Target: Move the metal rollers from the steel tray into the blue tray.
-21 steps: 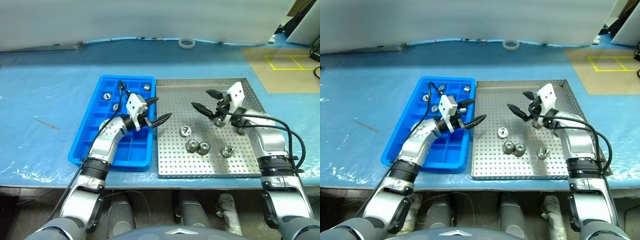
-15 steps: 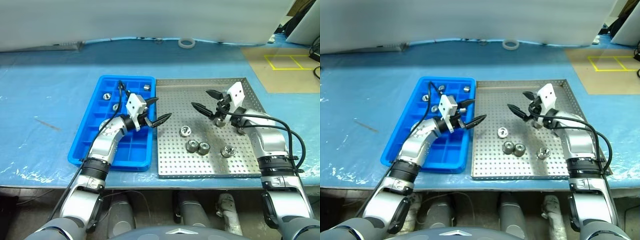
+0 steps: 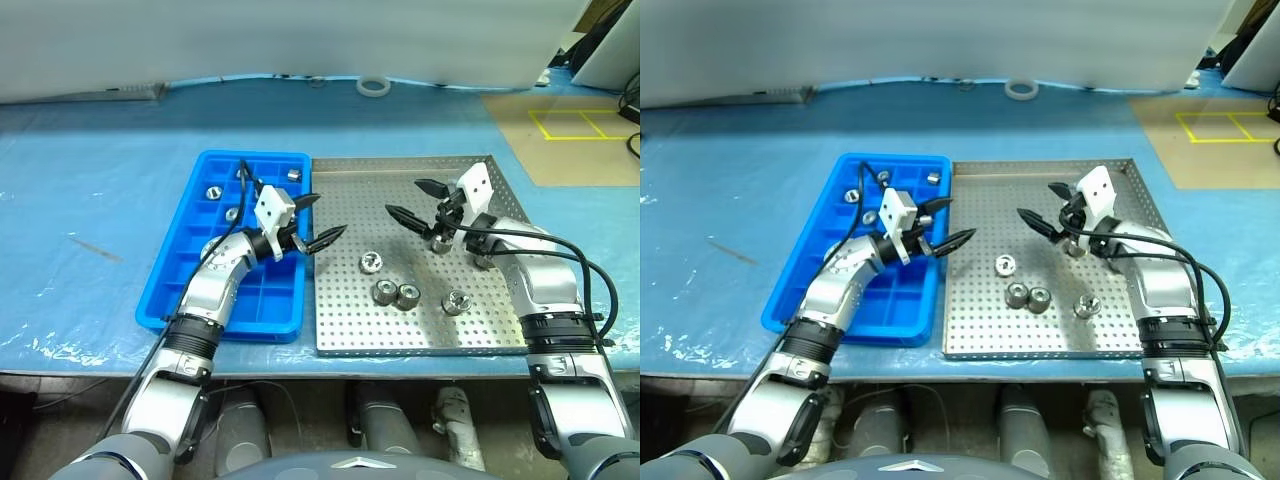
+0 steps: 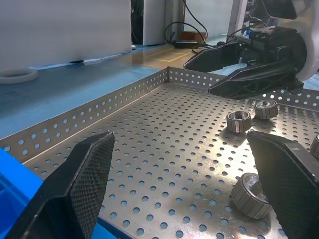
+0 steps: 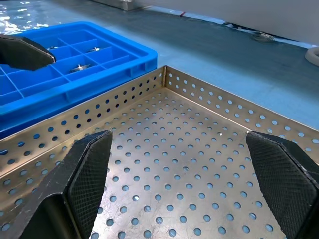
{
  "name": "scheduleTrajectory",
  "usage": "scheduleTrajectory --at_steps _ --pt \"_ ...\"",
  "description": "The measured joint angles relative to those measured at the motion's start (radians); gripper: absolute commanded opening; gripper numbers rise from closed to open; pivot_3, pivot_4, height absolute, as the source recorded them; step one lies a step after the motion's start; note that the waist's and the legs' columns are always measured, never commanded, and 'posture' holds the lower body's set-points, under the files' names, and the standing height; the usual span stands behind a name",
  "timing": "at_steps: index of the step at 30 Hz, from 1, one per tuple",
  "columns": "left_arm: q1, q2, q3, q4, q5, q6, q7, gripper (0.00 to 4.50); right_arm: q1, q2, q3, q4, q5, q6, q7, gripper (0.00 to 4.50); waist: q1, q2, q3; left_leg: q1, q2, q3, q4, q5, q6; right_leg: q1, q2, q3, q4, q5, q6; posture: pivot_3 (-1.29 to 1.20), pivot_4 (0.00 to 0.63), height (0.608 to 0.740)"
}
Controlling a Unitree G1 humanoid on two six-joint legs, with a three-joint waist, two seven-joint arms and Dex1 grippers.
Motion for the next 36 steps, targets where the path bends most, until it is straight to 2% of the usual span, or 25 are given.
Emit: scheduleTrajectory --at_steps 12,23,31,36 --pt "-0.040 0.010 -0.032 0.045 0.004 0.031 -0.066 4.47 0.058 -0.022 -0.009 -0.045 0.001 0.013 -0.018 4.50 -0.005 0.000 0.000 0.000 0.000 0.000 0.000 0.000 0.000 0.000 0.000 0.000 0.000 0.000 0.000 -0.28 0.150 0.740" --pt "-0.171 0.015 -0.076 0.168 0.023 0.036 -0.189 4.47 0.214 -0.055 -0.062 -0.203 0.032 0.084 -0.040 4.50 -0.018 0.000 0.000 0.000 0.000 0.000 0.000 0.000 0.000 0.000 0.000 0.001 0.000 0.000 0.000 -0.41 0.150 0.740" --pt "-0.354 0.012 -0.145 0.397 0.083 0.003 -0.364 4.47 0.371 -0.072 -0.111 -0.384 0.105 0.196 -0.058 4.50 -0.040 0.000 0.000 0.000 -0.001 0.000 0.001 -0.001 0.001 0.001 0.000 0.001 -0.002 0.000 0.001 -0.50 0.150 0.740" --pt "-0.486 -0.010 -0.196 0.610 0.188 -0.129 -0.400 4.47 0.418 -0.074 -0.119 -0.461 0.121 0.245 -0.080 4.50 -0.060 0.000 0.000 -0.001 -0.002 0.000 0.002 -0.001 0.002 0.001 0.000 0.001 -0.003 0.000 0.002 -0.55 0.150 0.740"
